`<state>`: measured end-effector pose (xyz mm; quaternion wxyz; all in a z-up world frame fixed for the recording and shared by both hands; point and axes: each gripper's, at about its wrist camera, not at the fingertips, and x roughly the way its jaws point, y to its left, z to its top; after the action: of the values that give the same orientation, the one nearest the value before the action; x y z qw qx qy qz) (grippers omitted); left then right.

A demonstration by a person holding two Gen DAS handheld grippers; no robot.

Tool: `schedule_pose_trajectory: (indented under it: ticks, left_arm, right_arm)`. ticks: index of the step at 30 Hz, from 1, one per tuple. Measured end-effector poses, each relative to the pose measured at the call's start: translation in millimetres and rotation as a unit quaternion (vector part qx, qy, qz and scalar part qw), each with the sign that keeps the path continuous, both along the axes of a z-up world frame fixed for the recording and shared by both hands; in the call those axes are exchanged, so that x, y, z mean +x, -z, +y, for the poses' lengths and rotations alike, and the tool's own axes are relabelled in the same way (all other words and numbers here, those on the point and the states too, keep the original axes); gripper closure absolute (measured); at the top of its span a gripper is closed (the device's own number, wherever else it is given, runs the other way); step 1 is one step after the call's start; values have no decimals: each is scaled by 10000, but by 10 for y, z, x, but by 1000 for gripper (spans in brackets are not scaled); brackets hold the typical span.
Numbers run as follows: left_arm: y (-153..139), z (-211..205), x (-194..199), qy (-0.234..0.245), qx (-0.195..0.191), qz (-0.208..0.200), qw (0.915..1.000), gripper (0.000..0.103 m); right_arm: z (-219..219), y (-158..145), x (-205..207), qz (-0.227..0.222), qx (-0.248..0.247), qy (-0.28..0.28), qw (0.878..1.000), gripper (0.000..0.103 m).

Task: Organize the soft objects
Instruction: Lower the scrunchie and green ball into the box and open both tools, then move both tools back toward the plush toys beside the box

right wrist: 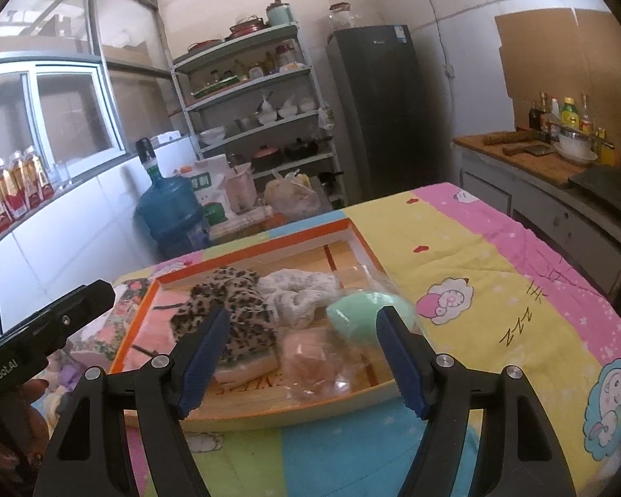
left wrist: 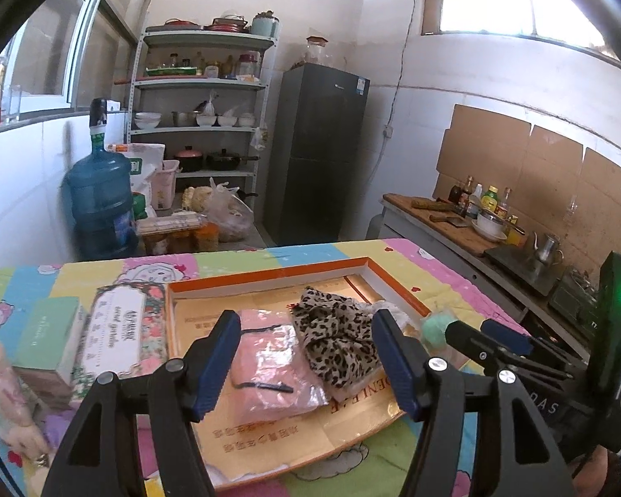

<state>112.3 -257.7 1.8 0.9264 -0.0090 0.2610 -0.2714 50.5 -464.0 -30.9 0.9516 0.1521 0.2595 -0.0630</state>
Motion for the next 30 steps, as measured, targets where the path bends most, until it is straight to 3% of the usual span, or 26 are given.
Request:
schedule_pose_trajectory:
  ticks: [18,30]
  left_arm:
    - [-138,614,-361,-296,-18,-232,9993,38]
    - [-67,1144,-463,-784,164,-278,9964,38]
  right_arm:
    - [660,-264,-256,-230,-258,-320,9989,28]
    - [1139,-302,-280,-263,-344,-618,9971,28]
